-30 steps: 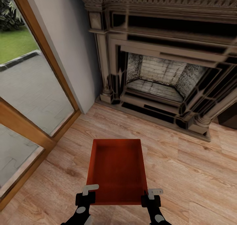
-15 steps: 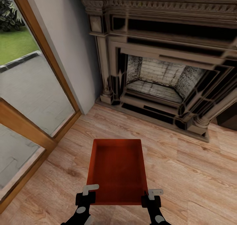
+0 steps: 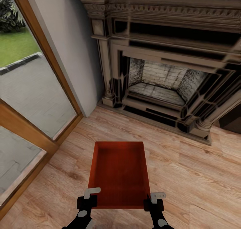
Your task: Move the two storage containers from the living room to the garage. In the garage, place one container on the floor and stack the other container on top of it (either order is fine).
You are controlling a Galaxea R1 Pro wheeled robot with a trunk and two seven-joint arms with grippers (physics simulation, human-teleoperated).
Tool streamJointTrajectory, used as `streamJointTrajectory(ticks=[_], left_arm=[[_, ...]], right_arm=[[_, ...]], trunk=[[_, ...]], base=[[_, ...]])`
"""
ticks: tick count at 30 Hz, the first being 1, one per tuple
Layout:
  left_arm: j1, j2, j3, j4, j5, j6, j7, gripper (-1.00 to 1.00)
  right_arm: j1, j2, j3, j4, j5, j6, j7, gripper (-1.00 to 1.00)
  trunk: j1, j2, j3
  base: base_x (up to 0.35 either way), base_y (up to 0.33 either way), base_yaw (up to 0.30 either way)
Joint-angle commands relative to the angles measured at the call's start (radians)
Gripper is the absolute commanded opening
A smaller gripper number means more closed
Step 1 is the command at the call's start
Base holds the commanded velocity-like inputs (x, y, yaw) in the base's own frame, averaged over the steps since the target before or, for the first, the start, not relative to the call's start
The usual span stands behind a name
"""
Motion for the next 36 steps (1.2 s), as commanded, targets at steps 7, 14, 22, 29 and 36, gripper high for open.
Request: streamJointTrajectory(ticks=[7,14,22,29,36], left_arm=[[0.000,0.001,-0.006,0.004,0.022,-0.003,0.008,-1.00],[0.000,0.001,-0.006,0.004,0.022,-0.003,0.008,-1.00],[0.000,0.001,-0.006,0.004,0.022,-0.003,0.008,-1.00],[0.000,0.001,-0.006,0.004,0.022,-0.003,0.008,-1.00],[0.000,0.001,-0.006,0.004,0.022,-0.003,0.008,-1.00]], right_arm=[[-0.001,0.001,-0.004,-0.016,0.013,-0.019,0.003,-1.00],[-0.001,0.001,-0.001,-0.016,0.013,-0.018,0.003,-1.00],[-0.001,0.002,-0.001,-0.016,0.013,-0.013,-0.009,-1.00],[-0.001,0.004,-0.002,-0.016,0.012,-0.007,-0.012,-1.00],[-0.001,0.004,-0.002,-0.016,0.013,-0.007,-0.012,-1.00]], trunk=[[-0.027,0.049,0.021],[-0.054,0.098,0.043],[-0.084,0.154,0.068],[-0.111,0.203,0.090],[-0.138,0.252,0.112]], base=[[0.000,0.000,0.000],[0.000,0.000,0.000],[0.000,0.000,0.000],[0.000,0.000,0.000],[0.000,0.000,0.000]])
